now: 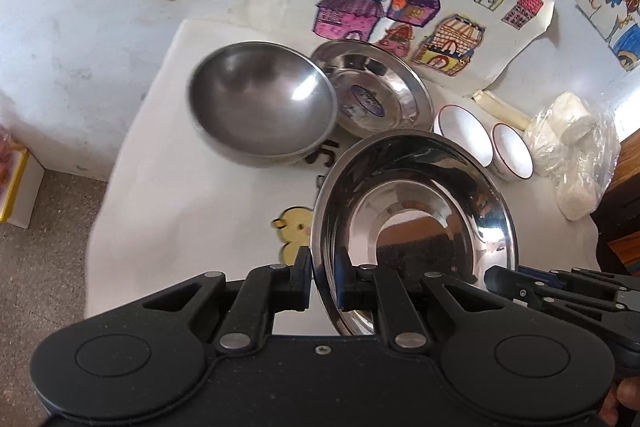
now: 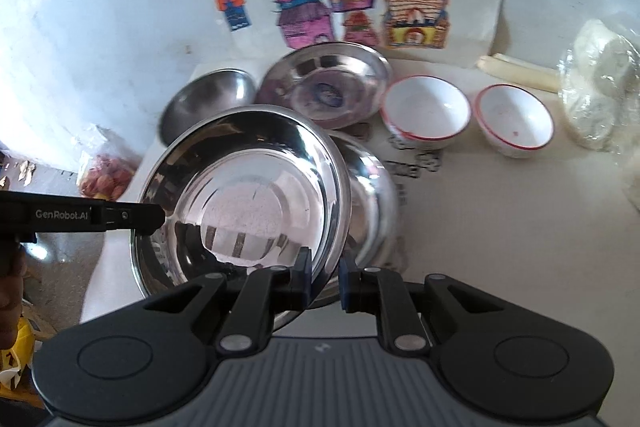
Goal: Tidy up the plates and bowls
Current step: 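Lift the large plate with both grippers, lower it onto the handled plate, open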
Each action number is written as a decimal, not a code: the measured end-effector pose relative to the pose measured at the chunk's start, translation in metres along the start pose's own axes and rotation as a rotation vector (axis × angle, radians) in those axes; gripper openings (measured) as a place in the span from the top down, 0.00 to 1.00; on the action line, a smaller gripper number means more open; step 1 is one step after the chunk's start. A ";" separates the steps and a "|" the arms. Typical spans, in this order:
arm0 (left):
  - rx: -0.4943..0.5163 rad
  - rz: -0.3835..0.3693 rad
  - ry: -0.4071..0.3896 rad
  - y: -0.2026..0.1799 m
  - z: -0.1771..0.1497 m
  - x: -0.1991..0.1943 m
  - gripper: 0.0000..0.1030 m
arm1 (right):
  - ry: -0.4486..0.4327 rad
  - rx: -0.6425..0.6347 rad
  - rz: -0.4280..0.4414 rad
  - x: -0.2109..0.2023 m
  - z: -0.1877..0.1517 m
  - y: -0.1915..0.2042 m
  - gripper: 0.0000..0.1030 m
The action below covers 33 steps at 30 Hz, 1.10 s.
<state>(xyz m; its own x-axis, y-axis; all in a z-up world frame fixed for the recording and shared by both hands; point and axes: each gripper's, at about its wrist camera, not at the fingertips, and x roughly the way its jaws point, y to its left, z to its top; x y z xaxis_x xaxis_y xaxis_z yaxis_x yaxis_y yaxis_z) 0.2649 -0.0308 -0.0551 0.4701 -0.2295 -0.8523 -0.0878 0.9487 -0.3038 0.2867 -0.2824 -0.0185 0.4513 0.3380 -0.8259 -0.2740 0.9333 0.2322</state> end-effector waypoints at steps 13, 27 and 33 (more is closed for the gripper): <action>-0.004 0.101 0.019 -0.019 0.004 0.033 0.88 | 0.045 -0.097 -0.072 0.032 0.016 -0.019 0.84; -0.006 0.175 0.039 -0.025 0.005 0.045 0.86 | 0.088 -0.166 -0.077 0.054 0.027 -0.017 0.83; -0.004 0.180 0.045 -0.026 0.005 0.047 0.85 | 0.089 -0.180 -0.086 0.057 0.028 -0.015 0.82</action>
<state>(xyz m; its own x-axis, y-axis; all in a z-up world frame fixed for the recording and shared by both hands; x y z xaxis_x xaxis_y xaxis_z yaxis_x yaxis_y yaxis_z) 0.2938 -0.0651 -0.0848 0.4065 -0.0653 -0.9113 -0.1703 0.9745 -0.1458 0.3405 -0.2732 -0.0549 0.4048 0.2386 -0.8827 -0.3884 0.9188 0.0703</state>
